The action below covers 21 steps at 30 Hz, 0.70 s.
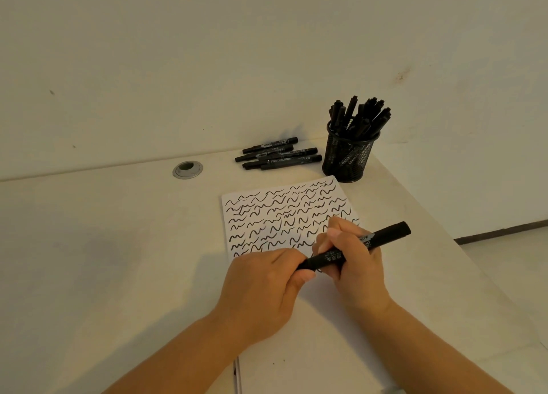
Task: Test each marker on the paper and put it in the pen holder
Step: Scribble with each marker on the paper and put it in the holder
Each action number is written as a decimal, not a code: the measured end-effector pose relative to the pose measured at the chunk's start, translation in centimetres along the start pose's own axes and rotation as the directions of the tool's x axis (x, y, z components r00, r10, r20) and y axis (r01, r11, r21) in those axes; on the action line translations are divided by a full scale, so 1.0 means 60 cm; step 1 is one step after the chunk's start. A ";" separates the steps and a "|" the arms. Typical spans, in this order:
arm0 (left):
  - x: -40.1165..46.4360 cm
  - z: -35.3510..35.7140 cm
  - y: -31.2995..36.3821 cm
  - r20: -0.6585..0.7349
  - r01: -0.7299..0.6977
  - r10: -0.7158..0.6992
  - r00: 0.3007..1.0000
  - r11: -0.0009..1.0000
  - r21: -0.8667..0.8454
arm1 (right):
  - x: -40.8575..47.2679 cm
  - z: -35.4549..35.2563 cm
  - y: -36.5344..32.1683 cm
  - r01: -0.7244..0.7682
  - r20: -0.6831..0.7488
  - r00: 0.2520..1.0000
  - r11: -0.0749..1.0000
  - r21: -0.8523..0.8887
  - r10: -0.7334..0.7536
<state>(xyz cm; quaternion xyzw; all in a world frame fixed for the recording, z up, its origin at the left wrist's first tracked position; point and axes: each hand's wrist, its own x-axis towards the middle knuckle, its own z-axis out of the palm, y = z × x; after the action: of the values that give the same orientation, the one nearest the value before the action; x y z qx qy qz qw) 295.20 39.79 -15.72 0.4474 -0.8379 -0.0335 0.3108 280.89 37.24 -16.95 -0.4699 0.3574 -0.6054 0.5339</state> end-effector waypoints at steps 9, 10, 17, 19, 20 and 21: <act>-0.006 -0.003 0.001 0.152 0.060 -0.040 0.988 0.990 -0.126 | -0.006 0.004 -0.002 0.008 0.049 0.999 0.999 0.037 -0.010; -0.007 -0.002 0.000 0.164 0.067 -0.043 0.985 0.987 -0.145 | -0.007 0.004 -0.002 0.014 0.059 0.998 0.999 0.044 -0.017; -0.008 0.001 -0.006 0.235 0.102 -0.033 0.971 0.953 -0.285 | -0.008 0.003 0.003 0.051 0.099 0.993 0.997 0.061 -0.057; -0.008 0.002 -0.007 0.236 0.096 -0.026 0.971 0.951 -0.292 | -0.008 0.003 0.004 0.058 0.093 0.994 0.997 0.058 -0.063; -0.007 0.002 -0.007 0.238 0.096 -0.025 0.971 0.952 -0.291 | -0.007 0.003 0.005 0.058 0.091 0.994 0.996 0.061 -0.064; -0.007 0.002 -0.007 0.241 0.097 -0.025 0.970 0.952 -0.289 | -0.007 0.003 0.005 0.059 0.092 0.994 0.996 0.063 -0.065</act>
<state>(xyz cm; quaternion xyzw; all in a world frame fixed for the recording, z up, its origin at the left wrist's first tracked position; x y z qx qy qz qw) 295.60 39.82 -16.19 0.4140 -0.8397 -0.2219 0.2723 281.13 37.61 -17.28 -0.4923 0.2988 -0.6095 0.5448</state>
